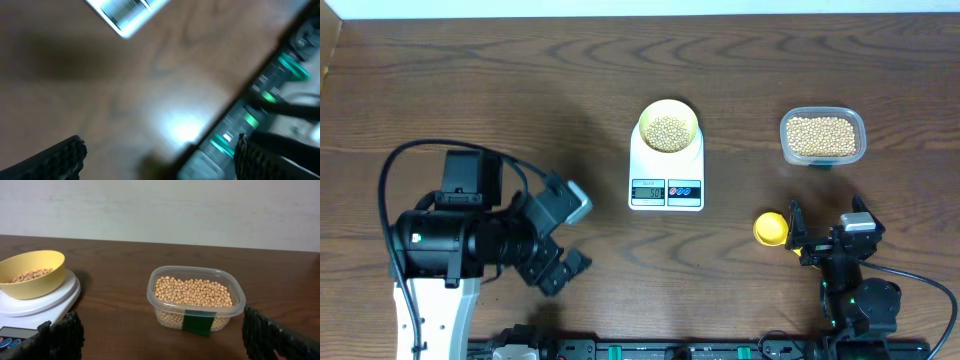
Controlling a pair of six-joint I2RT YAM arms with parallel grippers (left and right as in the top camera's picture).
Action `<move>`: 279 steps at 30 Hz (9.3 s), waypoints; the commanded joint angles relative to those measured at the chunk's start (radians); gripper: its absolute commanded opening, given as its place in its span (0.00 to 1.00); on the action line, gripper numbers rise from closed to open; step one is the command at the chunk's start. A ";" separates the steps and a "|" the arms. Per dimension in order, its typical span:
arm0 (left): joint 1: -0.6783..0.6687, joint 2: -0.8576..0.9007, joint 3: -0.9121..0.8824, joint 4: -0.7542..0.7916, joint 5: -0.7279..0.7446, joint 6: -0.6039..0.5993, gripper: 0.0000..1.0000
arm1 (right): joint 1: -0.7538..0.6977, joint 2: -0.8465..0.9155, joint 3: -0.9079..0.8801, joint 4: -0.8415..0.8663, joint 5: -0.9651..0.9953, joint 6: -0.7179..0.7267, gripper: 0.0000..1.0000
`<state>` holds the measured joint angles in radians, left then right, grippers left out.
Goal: Scoop item into bowl and weigh 50g on scale
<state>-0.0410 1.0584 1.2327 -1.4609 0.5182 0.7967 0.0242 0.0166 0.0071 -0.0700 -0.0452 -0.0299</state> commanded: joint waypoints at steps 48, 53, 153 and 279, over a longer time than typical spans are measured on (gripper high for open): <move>0.003 -0.812 0.002 -0.155 -0.006 -0.008 0.96 | 0.007 -0.011 -0.002 -0.005 0.006 -0.009 0.99; 0.003 -0.898 0.002 -0.154 -0.006 -0.008 0.96 | 0.007 -0.011 -0.002 -0.005 0.006 -0.009 0.99; 0.002 -1.057 -1.229 1.455 -0.663 -0.993 0.97 | 0.007 -0.011 -0.002 -0.005 0.006 -0.009 0.99; 0.035 -1.057 -1.228 1.388 -0.510 -0.791 0.97 | 0.008 -0.011 -0.002 -0.005 0.006 -0.009 0.99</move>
<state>-0.0021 0.0063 0.0265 -0.0414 0.0208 0.0040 0.0246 0.0116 0.0071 -0.0700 -0.0448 -0.0307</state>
